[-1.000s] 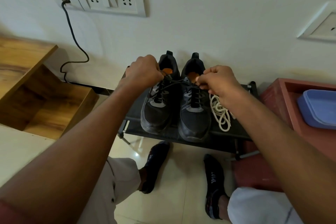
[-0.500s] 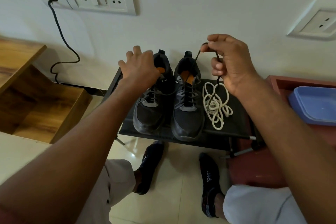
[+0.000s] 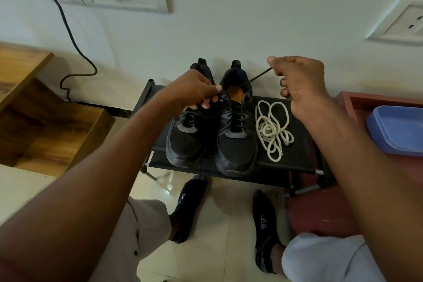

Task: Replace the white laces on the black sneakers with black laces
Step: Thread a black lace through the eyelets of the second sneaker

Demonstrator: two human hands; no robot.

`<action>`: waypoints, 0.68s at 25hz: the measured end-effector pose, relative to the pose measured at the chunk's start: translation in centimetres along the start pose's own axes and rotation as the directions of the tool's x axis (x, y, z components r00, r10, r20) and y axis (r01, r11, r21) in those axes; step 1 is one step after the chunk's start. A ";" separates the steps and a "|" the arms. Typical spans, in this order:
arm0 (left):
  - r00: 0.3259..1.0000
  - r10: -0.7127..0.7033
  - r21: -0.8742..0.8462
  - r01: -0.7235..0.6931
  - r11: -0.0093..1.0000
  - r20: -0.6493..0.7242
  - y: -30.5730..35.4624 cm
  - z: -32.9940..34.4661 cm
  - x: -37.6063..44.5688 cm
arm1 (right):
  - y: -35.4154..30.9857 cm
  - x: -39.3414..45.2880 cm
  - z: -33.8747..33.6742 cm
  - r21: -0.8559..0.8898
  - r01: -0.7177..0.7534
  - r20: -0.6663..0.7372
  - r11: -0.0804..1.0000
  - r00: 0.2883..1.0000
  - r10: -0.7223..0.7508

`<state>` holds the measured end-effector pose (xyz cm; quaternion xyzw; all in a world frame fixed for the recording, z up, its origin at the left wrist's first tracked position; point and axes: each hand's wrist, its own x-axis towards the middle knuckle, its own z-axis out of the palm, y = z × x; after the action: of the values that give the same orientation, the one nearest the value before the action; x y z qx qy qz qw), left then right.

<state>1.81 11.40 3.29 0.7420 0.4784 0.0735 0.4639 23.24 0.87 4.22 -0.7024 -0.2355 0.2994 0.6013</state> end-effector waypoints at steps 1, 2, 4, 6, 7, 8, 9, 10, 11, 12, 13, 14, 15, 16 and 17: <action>0.998 0.033 0.088 -0.028 0.996 -0.047 -0.1 0.1 0.1 | 0.1 -0.2 0.2 -0.028 -0.051 0.093 0.998 0.994 0.054; 0.987 0.103 0.136 -0.086 0.987 -0.123 0.2 0.4 0.2 | 0.1 -0.4 0.6 -0.053 -0.083 0.199 0.995 0.976 0.092; 0.957 0.216 -0.017 -0.223 0.975 -0.195 1.4 1.0 0.0 | 0.1 -0.8 1.2 -0.068 -0.087 0.374 0.994 0.921 0.106; 0.974 0.213 -0.289 -0.225 0.931 -0.071 2.5 1.2 0.0 | 0.0 -0.8 1.6 -0.034 -0.085 0.400 0.996 0.912 0.091; 0.978 0.207 -0.326 -0.196 0.925 -0.001 2.6 1.2 0.1 | 0.0 -0.6 1.6 -0.012 -0.098 0.374 0.995 0.923 0.096; 0.979 0.198 -0.317 -0.173 0.932 0.046 2.5 1.3 0.3 | 0.1 -0.3 1.4 0.007 -0.117 0.344 0.993 0.933 0.107; 0.981 0.183 -0.289 -0.156 0.945 0.066 2.2 1.4 0.6 | 0.2 0.0 1.2 0.024 -0.137 0.314 0.990 0.942 0.123; 0.985 0.159 -0.268 -0.135 0.954 0.069 1.9 1.5 0.9 | 0.4 0.3 1.0 0.037 -0.155 0.279 0.987 0.950 0.138; 0.989 0.129 -0.264 -0.107 0.959 0.069 1.6 1.5 1.1 | 0.5 0.5 0.8 0.039 -0.164 0.243 0.986 0.958 0.150; 0.992 0.108 -0.275 -0.087 0.958 0.064 1.6 1.5 1.2 | 0.6 0.6 0.7 0.026 -0.166 0.221 0.986 0.963 0.156; 0.993 0.108 -0.292 -0.089 0.952 0.052 1.6 1.5 1.2 | 0.7 0.6 0.7 0.002 -0.165 0.228 0.986 0.960 0.160; 0.992 0.125 -0.300 -0.110 0.947 0.033 1.7 1.5 1.2 | 0.7 0.5 0.9 -0.023 -0.163 0.268 0.986 0.949 0.163; 0.988 0.151 -0.297 -0.136 0.945 0.026 1.9 1.5 1.0 | 0.6 0.2 1.1 -0.039 -0.162 0.323 0.986 0.932 0.166; 0.983 0.178 -0.292 -0.157 0.943 0.046 2.2 1.4 0.9 | 0.5 0.0 1.4 -0.046 -0.159 0.367 0.986 0.916 0.165; 0.975 0.203 -0.290 -0.169 0.942 0.089 2.4 1.5 0.8 | 0.5 -0.1 1.7 -0.042 -0.155 0.386 0.987 0.909 0.159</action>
<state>4.57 10.82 4.05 0.7136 0.3626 0.1402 0.5828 21.95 1.88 3.60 -0.6490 -0.2940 0.4785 0.5132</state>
